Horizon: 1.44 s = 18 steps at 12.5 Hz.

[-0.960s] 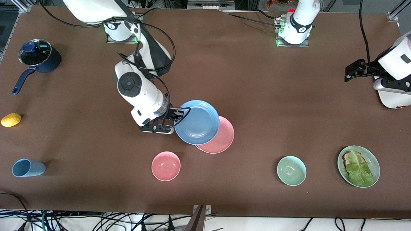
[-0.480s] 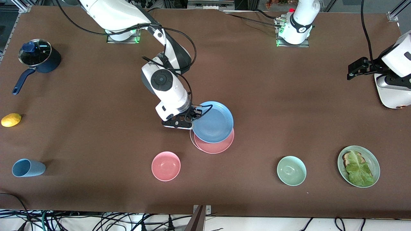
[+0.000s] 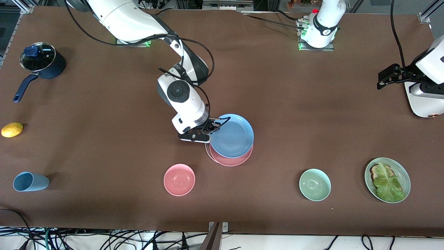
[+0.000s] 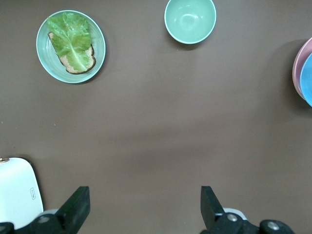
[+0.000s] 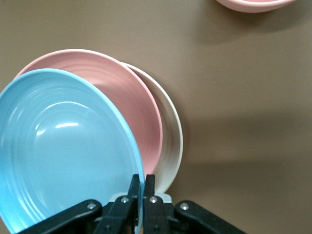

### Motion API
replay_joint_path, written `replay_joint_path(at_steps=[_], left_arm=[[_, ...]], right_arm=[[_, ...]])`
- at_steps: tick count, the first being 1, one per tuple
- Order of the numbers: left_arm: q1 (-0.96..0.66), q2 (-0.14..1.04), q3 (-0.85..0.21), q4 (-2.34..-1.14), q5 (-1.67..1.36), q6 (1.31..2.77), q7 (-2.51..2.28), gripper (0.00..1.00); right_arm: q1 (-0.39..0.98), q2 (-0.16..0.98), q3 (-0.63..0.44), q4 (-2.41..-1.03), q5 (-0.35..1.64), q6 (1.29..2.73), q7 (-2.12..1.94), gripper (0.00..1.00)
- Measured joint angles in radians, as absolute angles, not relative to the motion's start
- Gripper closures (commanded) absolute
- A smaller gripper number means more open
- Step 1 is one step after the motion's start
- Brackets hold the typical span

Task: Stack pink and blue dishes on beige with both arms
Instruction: 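Carry the blue plate over the pink plate and lower it, then open the right gripper to release the blue plate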

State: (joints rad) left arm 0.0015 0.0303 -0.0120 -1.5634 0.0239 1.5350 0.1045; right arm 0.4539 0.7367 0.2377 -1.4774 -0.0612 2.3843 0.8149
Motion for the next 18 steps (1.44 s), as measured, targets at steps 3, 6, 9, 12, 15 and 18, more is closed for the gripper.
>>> replay_joint_path(at_steps=[3, 6, 9, 12, 15, 18], left_arm=[[0.002, 0.030, -0.012, -1.563, 0.024, 1.539, 0.104, 0.00], [0.002, 0.030, -0.012, -1.563, 0.024, 1.545, 0.104, 0.00], [0.002, 0.030, -0.011, -1.563, 0.024, 1.547, 0.104, 0.00], [0.002, 0.030, -0.010, -1.564, 0.024, 1.547, 0.104, 0.00], [0.003, 0.030, -0.007, -1.564, 0.024, 1.547, 0.104, 0.00], [0.003, 0.030, -0.007, -1.564, 0.024, 1.547, 0.104, 0.00]], right_arm=[[0.454, 0.760, 0.229, -1.476, -0.066, 2.448, 0.815, 1.00], [0.454, 0.775, 0.219, -1.463, -0.068, 2.465, 0.815, 1.00], [0.454, 0.780, 0.219, -1.462, -0.083, 2.470, 0.815, 0.67], [0.454, 0.796, 0.218, -1.462, -0.088, 2.501, 0.815, 0.32], [0.454, 0.799, 0.218, -1.460, -0.090, 2.506, 0.815, 0.37], [0.455, 0.799, 0.218, -1.453, -0.090, 2.506, 0.815, 0.36]])
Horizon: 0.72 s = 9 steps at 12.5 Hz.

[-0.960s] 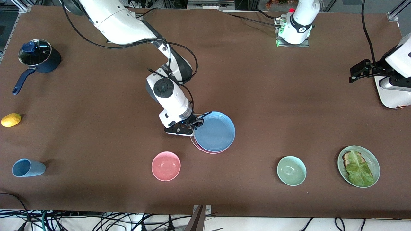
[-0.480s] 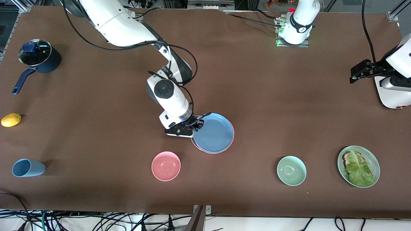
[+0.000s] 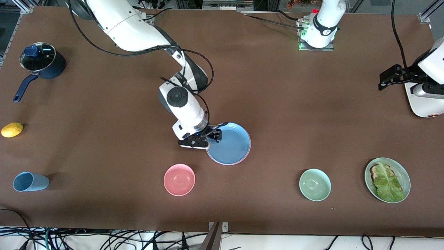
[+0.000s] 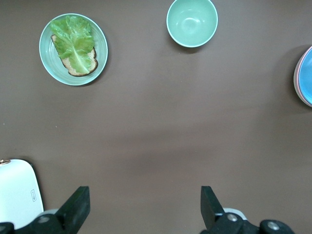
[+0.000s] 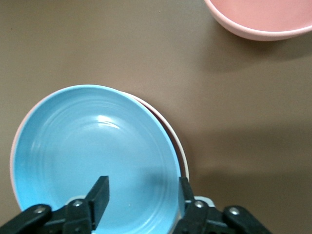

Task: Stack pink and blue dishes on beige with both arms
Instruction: 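Open the right gripper to release the blue plate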

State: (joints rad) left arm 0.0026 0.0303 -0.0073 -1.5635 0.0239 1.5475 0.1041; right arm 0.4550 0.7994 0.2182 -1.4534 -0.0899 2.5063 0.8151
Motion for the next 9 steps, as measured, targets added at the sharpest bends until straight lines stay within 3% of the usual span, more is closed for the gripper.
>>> replay_joint_path(at_steps=[6, 9], left_arm=[[0.002, 0.031, -0.012, -1.567, 0.024, 1.547, 0.104, 0.00], [0.001, 0.032, -0.013, -1.568, 0.024, 1.547, 0.104, 0.00]], right_arm=[[0.454, 0.795, 0.189, -1.425, -0.099, 2.474, 0.815, 0.00], [0.452, 0.756, 0.141, -1.405, -0.106, 2.370, 0.805, 0.00]])
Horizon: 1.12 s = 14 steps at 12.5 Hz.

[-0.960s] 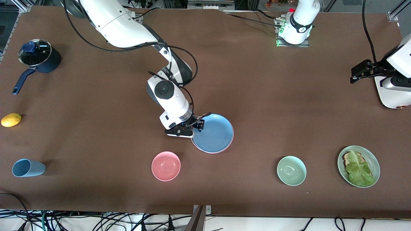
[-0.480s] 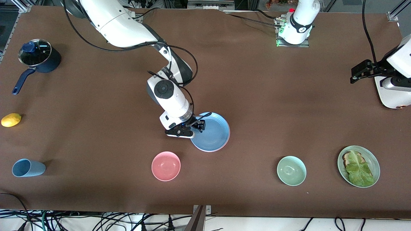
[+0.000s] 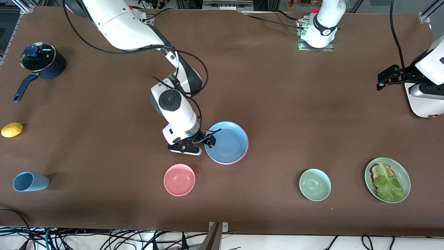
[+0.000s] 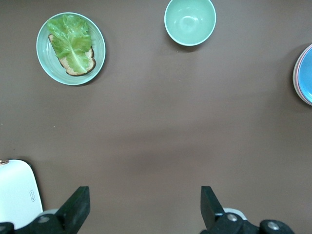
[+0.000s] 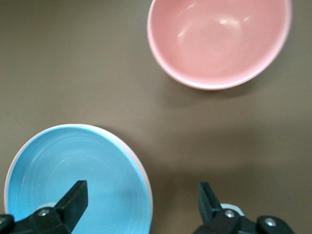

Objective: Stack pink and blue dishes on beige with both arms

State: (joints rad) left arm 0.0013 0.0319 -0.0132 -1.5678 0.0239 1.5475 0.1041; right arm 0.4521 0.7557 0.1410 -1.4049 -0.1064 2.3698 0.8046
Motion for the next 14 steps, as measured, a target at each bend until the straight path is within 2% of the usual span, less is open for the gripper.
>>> replay_joint_path(at_steps=[6, 11, 14], left_arm=[[0.001, 0.032, -0.013, -1.568, 0.024, 1.547, 0.104, 0.00], [0.002, 0.032, -0.013, -1.569, 0.024, 1.547, 0.104, 0.00], [0.002, 0.032, -0.013, -1.569, 0.024, 1.548, 0.104, 0.00]], right_arm=[[0.412, 0.598, -0.008, -1.395, -0.084, 2.084, 0.550, 0.00], [0.220, 0.447, -0.021, -1.392, 0.014, 1.824, 0.265, 0.00], [0.209, 0.348, -0.040, -1.390, 0.016, 1.677, 0.229, 0.00]])
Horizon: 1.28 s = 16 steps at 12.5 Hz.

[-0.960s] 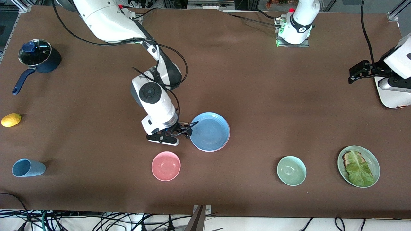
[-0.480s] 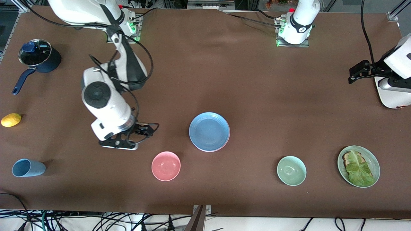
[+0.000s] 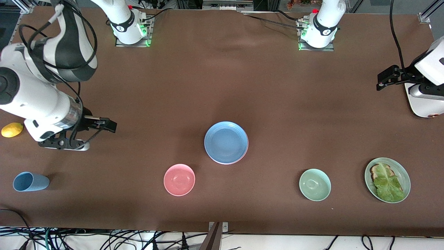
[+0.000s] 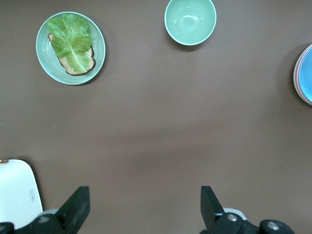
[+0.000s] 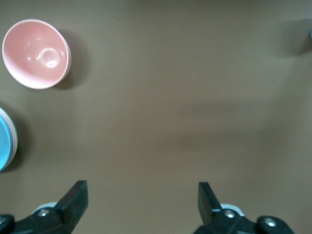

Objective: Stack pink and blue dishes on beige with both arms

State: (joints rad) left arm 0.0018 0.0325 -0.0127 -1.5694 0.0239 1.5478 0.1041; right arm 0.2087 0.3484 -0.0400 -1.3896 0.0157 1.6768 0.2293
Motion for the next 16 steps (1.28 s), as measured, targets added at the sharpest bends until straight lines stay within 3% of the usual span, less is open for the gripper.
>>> replay_joint_path(at_steps=[4, 9, 16], left_arm=[[0.002, 0.032, -0.013, -1.570, 0.024, 1.548, 0.104, 0.00], [0.002, 0.032, -0.012, -1.570, 0.024, 1.549, 0.104, 0.00], [0.002, 0.032, -0.012, -1.570, 0.024, 1.549, 0.104, 0.00]], right_arm=[[0.210, 0.221, -0.073, -1.401, 0.016, 1.537, 0.173, 0.00], [0.118, 0.046, -0.059, -1.564, 0.016, 1.525, 0.068, 0.00], [0.064, 0.024, -0.020, -1.584, 0.016, 1.528, 0.015, 0.00]])
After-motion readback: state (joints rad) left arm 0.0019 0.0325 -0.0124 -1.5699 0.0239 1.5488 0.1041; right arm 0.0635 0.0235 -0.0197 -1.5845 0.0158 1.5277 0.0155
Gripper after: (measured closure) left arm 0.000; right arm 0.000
